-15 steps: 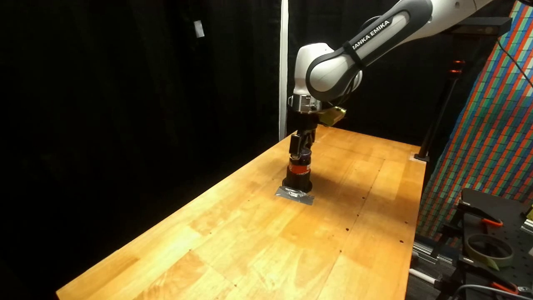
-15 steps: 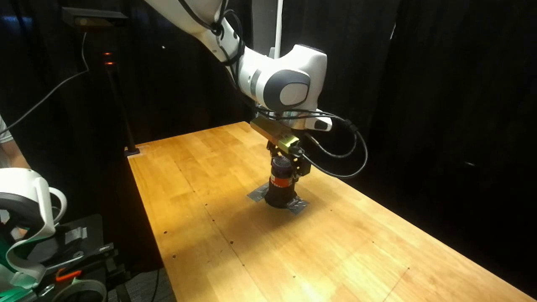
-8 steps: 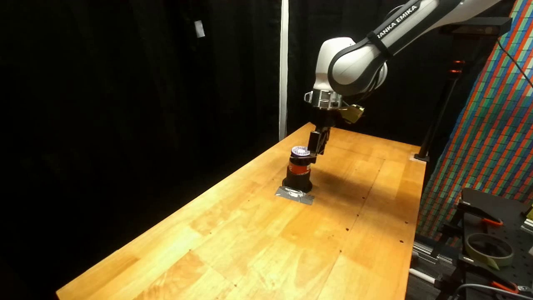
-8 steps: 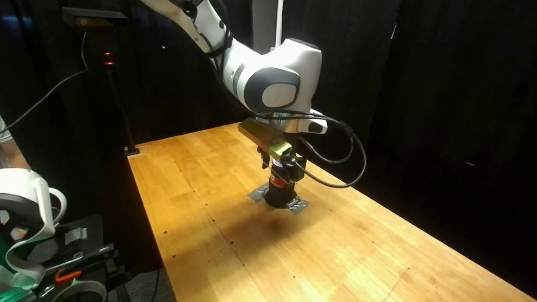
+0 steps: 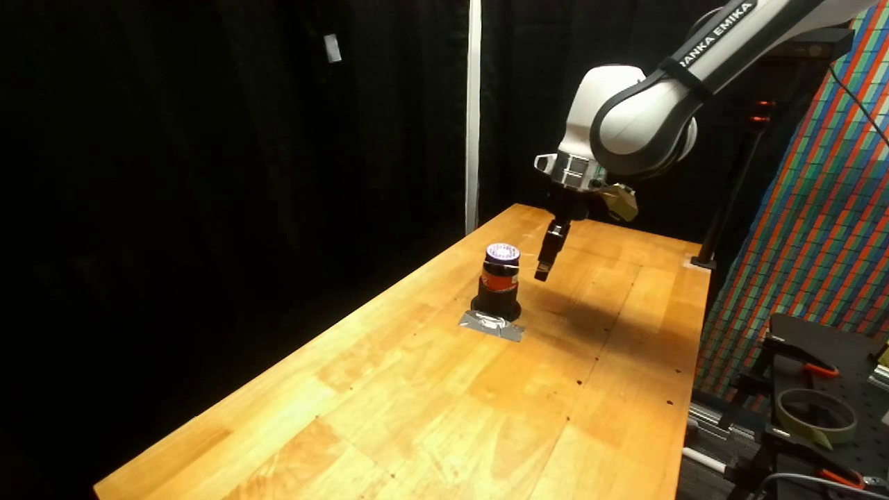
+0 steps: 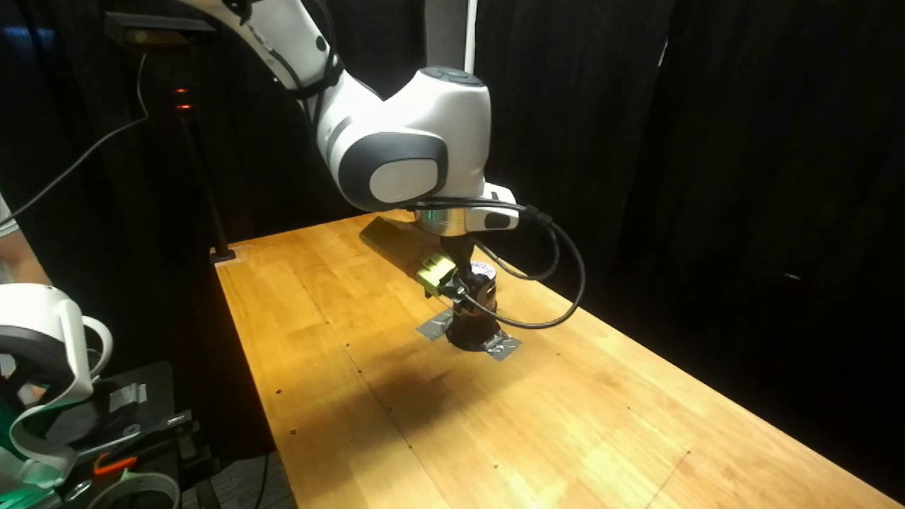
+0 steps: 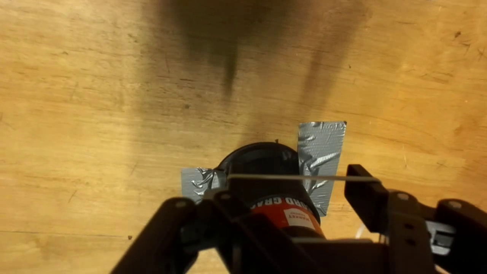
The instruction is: Put the elastic rubber on the object
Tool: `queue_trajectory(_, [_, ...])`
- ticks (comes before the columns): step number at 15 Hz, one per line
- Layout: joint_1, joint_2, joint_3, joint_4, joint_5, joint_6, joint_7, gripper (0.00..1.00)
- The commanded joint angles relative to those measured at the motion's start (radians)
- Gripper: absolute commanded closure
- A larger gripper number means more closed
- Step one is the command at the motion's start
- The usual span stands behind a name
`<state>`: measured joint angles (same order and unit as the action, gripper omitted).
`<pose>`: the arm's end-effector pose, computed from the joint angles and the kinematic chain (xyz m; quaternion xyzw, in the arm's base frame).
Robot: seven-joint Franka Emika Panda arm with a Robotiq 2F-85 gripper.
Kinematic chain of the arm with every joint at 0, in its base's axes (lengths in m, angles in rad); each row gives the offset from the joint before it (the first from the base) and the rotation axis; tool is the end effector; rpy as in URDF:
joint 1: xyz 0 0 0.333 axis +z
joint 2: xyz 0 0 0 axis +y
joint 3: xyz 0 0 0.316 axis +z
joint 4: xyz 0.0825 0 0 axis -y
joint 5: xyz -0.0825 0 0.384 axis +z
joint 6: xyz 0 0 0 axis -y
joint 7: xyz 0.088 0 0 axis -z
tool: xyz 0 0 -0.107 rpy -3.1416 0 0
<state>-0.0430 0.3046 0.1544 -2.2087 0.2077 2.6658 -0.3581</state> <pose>0.5661 0.0568 0.2565 -0.9843 -0.1394 -0.0846 0.0672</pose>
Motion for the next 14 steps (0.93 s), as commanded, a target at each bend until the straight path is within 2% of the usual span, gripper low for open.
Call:
queue_trajectory(1, [-0.012,-0.095,0.044,-0.191,0.031,0.237,-0.051,0.58])
queue_trajectory(4, [-0.028,-0.103,0.106,-0.287,0.073,0.487,-0.063,0.8])
queue_trajectory(5, [-0.049,-0.1,0.151,-0.306,0.108,0.576,-0.069,0.88])
queue_trajectory(7, [-0.102,-0.076,0.252,-0.334,0.124,0.753,-0.04,0.92])
queue_trajectory(8, [-0.127,-0.06,0.294,-0.345,0.096,0.837,-0.004,0.94])
queue_trajectory(9, [-0.135,-0.05,0.311,-0.36,0.063,0.919,0.03,0.96])
queue_trajectory(10, [-0.14,-0.033,0.321,-0.371,0.033,1.001,0.05,0.92])
queue_trajectory(11, [-0.137,-0.019,0.319,-0.384,0.014,1.08,0.061,0.91])
queue_trajectory(12, [-0.009,-0.015,0.171,-0.406,-0.081,1.149,0.153,0.9])
queue_trajectory(14, [0.038,0.029,0.105,-0.438,-0.125,1.278,0.17,0.89])
